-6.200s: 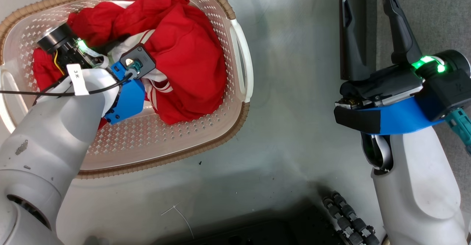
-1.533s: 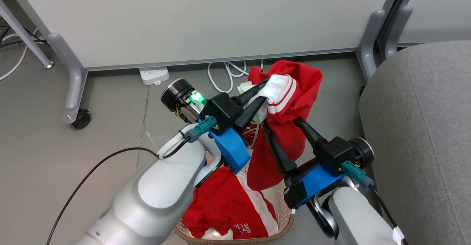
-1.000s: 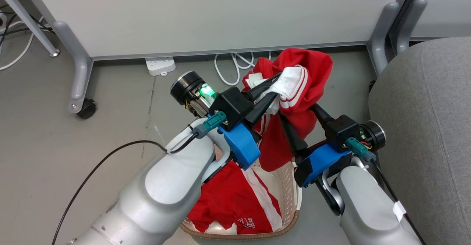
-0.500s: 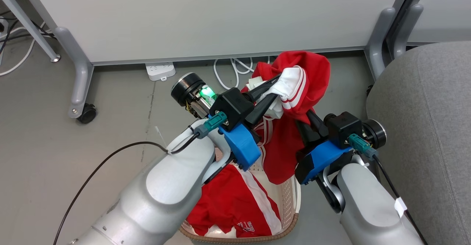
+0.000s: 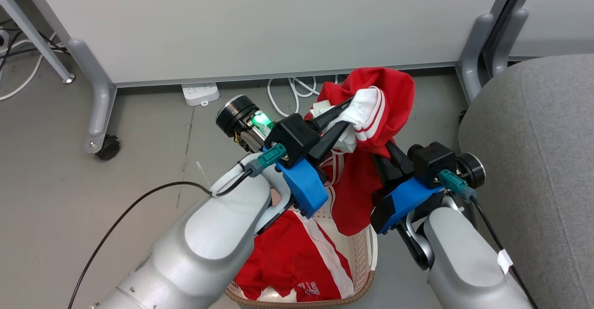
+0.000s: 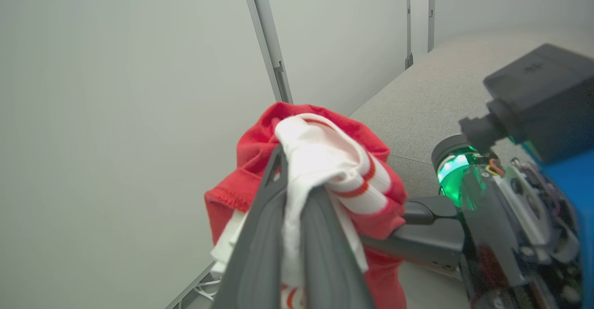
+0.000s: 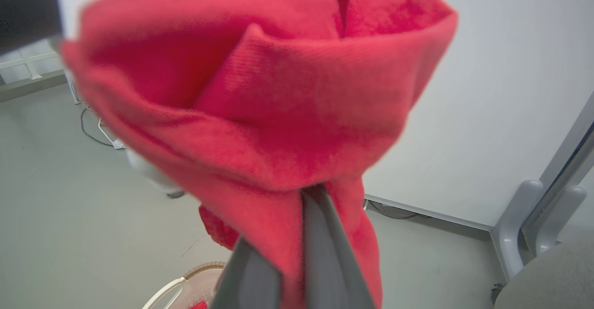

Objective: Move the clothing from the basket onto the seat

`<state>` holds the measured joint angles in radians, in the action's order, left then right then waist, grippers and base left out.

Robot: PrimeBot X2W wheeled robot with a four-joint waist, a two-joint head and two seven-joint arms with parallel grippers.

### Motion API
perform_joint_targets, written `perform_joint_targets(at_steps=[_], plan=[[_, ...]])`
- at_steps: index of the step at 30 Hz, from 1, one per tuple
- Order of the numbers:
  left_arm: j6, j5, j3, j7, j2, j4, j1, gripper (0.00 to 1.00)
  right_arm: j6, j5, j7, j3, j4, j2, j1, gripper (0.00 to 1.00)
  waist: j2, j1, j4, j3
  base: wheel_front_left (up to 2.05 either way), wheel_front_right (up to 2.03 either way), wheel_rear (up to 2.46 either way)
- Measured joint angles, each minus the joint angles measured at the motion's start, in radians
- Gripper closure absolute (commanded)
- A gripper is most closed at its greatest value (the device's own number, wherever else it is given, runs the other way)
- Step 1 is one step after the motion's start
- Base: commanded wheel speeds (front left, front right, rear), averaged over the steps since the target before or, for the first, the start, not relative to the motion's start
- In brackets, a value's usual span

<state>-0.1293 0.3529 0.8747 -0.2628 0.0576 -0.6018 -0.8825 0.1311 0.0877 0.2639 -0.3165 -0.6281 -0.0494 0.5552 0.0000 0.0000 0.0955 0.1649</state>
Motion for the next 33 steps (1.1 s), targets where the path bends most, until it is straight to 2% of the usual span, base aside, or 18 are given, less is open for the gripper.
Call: perform_joint_targets(at_steps=[6,7,8,22,33], plan=[[0.000,0.006,0.002,0.000,0.002,-0.006,0.000,1.00,0.000,0.007,0.000,-0.005,0.000,0.000,0.000,1.00,0.0000,0.0000,-0.002,-0.001,0.00,0.00,0.00],[0.000,0.007,-0.001,0.000,0.002,-0.006,0.000,0.89,0.000,0.008,0.000,-0.006,0.000,0.000,0.000,1.00,0.0000,0.0000,-0.003,-0.001,0.00,0.00,0.00],[0.000,0.006,-0.004,0.000,0.002,-0.002,0.000,0.00,0.000,0.010,0.000,-0.007,0.000,0.000,0.000,1.00,0.0000,0.0000,-0.003,-0.001,0.00,0.00,0.00],[0.000,-0.012,-0.023,0.000,0.001,-0.006,0.002,0.00,0.000,0.026,0.000,0.011,0.003,0.000,0.001,1.00,0.0000,0.0000,-0.015,0.013,0.00,0.00,0.00],[0.000,-0.024,-0.028,0.000,0.006,-0.004,0.002,0.00,0.000,0.026,0.000,0.075,0.028,0.000,0.017,1.00,0.0000,0.0000,-0.064,0.039,0.00,0.00,0.00]])
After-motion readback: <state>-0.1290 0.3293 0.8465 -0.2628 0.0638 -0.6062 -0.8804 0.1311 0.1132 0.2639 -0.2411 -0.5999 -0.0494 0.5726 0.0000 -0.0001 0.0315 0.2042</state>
